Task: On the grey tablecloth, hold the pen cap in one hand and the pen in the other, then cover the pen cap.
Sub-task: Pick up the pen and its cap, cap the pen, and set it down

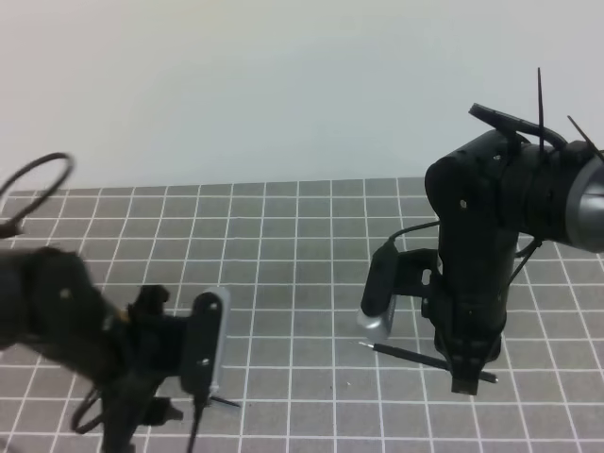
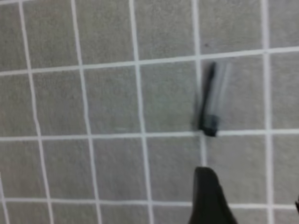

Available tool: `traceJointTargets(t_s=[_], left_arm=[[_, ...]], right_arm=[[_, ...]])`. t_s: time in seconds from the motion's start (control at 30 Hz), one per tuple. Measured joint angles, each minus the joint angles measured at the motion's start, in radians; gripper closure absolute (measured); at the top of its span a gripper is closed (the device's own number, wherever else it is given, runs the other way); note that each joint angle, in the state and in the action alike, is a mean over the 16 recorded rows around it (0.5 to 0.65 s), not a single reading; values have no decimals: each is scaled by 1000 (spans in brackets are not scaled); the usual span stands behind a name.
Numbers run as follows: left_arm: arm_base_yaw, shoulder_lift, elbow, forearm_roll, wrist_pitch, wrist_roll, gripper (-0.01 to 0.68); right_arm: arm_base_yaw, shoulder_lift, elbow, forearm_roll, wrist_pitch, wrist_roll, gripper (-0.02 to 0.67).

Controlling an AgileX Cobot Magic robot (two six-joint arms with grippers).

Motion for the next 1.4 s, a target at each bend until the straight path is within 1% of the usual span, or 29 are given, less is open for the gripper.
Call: traceJointTargets(t_s=[0.17,0.33,0.67,1.0,1.4], left_arm=[[-41,85,-59,67,16,-57,302],[-61,148,-93,105,16,-62,300],[-65,223,-121,110,-7,12,300],[-65,266,-136,109,24,19,301],[-65,272,-136,70,36,11,354]], right_arm=[[0,0,0,2,29,2,622],[0,0,0,3,47,7,639],[0,-1,0,4,47,16,649],[0,-2,0,6,39,18,649],[0,-2,0,36,38,23,649]])
